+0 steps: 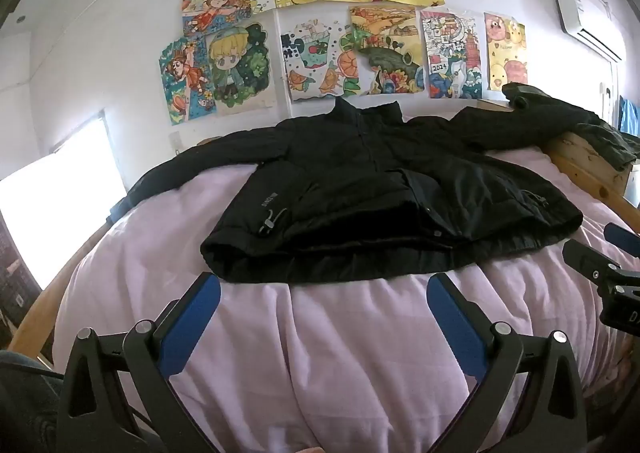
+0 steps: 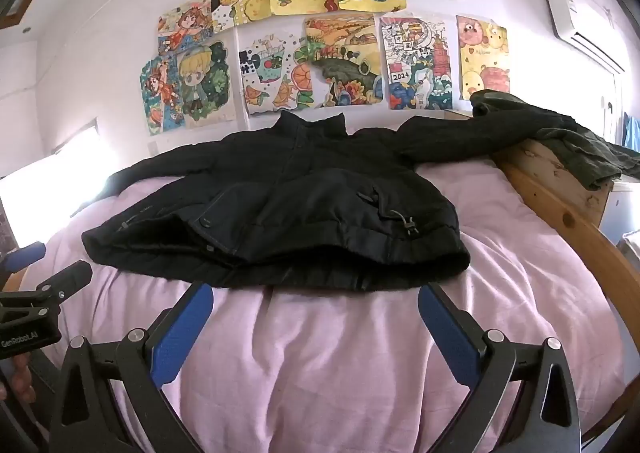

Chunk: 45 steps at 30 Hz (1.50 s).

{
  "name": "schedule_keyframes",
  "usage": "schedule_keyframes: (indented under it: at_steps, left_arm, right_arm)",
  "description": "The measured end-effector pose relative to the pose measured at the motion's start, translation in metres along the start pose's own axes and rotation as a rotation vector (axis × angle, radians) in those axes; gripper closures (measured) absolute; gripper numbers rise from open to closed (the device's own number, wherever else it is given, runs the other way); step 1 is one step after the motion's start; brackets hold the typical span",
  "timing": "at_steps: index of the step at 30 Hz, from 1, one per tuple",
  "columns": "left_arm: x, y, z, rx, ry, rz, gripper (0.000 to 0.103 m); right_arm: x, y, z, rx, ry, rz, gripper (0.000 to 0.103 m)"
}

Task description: Fold large clothes

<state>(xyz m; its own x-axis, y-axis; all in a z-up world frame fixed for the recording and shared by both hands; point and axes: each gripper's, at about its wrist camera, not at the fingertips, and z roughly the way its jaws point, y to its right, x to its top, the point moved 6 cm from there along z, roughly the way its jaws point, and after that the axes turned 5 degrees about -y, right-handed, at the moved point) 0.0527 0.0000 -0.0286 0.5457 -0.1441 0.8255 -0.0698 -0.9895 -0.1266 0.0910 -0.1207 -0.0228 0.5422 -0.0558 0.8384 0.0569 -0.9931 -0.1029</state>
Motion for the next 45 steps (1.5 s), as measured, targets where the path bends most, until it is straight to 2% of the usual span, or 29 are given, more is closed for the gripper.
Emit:
schedule_keyframes:
  at_steps: [45]
  left_arm:
    - [0.0003,-0.0003,0.0001,0.005,0.002,0.007,0.001]
  right_arm:
    - [-0.0002,-0.0032,0.0037,0.001,-0.009,0.017,0.000]
